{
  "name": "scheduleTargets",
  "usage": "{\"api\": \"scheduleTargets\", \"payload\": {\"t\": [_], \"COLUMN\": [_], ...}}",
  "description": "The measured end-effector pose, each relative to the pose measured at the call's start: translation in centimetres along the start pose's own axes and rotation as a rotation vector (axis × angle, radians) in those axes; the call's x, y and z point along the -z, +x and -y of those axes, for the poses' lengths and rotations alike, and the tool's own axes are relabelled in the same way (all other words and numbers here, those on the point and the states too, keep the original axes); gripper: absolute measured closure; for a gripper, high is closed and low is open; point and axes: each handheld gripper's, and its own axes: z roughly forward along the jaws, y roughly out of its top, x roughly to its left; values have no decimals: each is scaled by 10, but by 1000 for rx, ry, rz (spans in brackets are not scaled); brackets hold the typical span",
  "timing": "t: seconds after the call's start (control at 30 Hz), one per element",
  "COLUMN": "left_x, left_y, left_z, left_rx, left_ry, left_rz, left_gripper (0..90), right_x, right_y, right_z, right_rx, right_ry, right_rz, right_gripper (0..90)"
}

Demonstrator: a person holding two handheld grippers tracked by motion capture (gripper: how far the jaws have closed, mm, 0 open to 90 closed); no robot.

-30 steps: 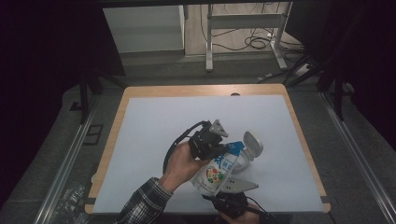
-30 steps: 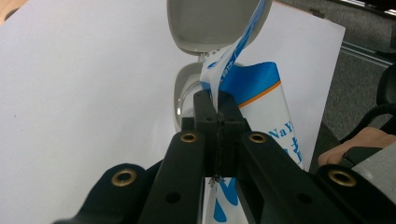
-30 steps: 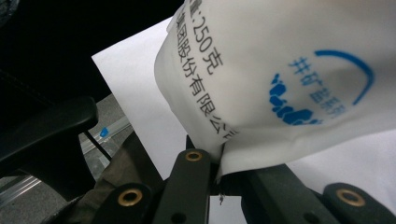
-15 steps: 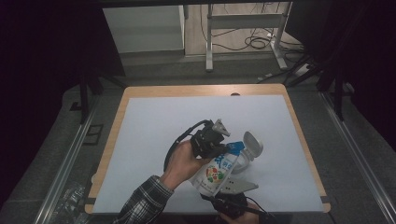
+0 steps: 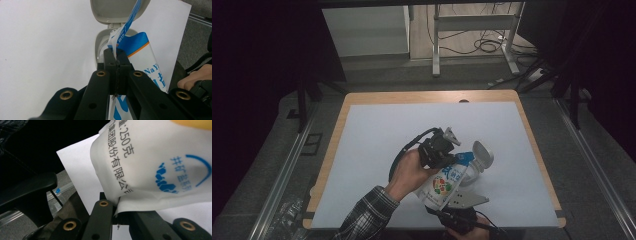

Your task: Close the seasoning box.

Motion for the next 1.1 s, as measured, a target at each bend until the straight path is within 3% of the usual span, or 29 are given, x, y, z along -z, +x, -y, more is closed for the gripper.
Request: {"api": "scheduleTargets", "payload": {"t": [0.27,0.7,1.1], "left_x": [-1,-3,-6], "left_y": [0,6,4], "left_z": [-3,-15,-24], "left_rx": [-14,-53,-81], "left_ry": [23,121,168], "left_rz": [-1,31,17], "left_gripper": [900,900,900], "right_x": [2,3,4], "right_y": [1,3,3], "right_z": [-2,-4,-8], "right_rx": [16,36,38], "right_ry": [-11,-24,-40], "right_rz": [-11,-23,-36], "right_gripper": [895,895,894]}}
